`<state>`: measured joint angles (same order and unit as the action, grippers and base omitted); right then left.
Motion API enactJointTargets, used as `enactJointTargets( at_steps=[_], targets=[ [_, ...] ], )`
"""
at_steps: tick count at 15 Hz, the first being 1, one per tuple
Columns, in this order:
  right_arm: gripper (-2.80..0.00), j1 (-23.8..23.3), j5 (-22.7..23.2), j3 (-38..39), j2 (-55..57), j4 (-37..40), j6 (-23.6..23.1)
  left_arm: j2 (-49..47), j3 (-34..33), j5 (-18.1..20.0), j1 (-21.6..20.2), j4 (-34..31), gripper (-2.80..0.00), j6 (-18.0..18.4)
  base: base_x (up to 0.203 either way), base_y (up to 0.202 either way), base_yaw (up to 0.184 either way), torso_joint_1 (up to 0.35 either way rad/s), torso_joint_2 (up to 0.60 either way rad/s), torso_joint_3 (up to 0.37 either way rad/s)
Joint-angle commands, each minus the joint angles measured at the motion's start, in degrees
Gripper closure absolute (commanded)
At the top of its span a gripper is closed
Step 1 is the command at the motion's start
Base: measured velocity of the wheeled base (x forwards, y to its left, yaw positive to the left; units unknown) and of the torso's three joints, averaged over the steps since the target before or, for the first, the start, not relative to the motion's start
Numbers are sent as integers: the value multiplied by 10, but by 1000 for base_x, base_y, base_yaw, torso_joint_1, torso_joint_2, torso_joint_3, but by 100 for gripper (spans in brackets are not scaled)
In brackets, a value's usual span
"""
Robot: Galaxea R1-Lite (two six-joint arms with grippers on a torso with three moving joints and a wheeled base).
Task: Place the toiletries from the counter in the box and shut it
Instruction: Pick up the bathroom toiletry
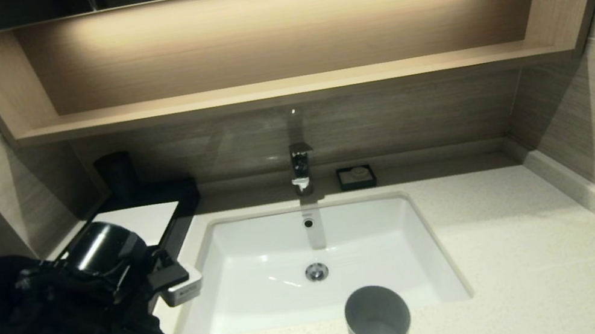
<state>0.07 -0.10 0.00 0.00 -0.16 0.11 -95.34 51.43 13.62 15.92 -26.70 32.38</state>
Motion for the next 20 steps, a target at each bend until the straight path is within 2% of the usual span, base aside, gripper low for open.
enactJointTargets(
  at_steps=[1,4,11,15,18,20],
  targets=[
    [0,0,0,0,0,0,0,0,8,2,2,-3,-280,5,0,0,0,0,0,0],
    [0,0,0,1,-1,0,0,16,15,1,22,-14,-280,8,0,0,0,0,0,0],
    [0,0,0,0,-1,0,0,-5,32,2,21,-15,-280,44,0,0,0,0,0,0],
    [0,0,0,0,0,0,0,-10,38,-1,18,-16,-280,90,0,0,0,0,0,0],
    [0,0,0,1,0,0,0,-6,31,4,17,-16,-280,86,0,0,0,0,0,0],
    [0,0,0,0,0,0,0,8,28,14,17,-36,-280,59,0,0,0,0,0,0]
  ],
)
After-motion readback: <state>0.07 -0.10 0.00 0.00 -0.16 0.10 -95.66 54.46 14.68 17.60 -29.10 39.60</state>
